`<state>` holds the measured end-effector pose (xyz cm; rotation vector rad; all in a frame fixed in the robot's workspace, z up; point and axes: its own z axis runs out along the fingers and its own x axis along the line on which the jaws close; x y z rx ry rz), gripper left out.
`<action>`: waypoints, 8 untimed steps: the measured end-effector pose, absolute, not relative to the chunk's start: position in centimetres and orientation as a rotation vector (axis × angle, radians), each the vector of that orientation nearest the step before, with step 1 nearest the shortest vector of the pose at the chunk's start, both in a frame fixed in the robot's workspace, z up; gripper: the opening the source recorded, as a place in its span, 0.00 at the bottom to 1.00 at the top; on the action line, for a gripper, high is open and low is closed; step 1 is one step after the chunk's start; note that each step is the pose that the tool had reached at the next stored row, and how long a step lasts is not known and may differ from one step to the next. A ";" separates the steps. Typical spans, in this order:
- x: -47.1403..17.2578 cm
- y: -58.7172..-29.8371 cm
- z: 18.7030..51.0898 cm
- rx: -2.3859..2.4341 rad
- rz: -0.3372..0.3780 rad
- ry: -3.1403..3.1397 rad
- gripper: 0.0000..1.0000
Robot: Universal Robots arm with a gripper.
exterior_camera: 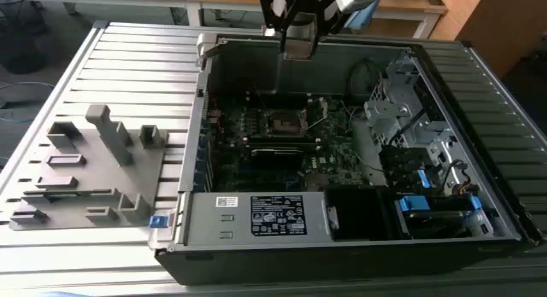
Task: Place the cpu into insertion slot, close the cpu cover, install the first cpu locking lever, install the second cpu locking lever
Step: 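Place the cpu into insertion slot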
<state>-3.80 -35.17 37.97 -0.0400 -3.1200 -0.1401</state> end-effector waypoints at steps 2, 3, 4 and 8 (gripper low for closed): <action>-3.8 -35.2 38.0 -0.040 -0.140 -3.120 0.54; -3.8 -35.2 38.0 -0.040 -0.140 -3.120 0.54; -3.8 -35.2 38.0 -0.040 -0.140 -3.120 0.54; -3.8 -35.2 37.9 -0.040 -0.140 -3.120 0.54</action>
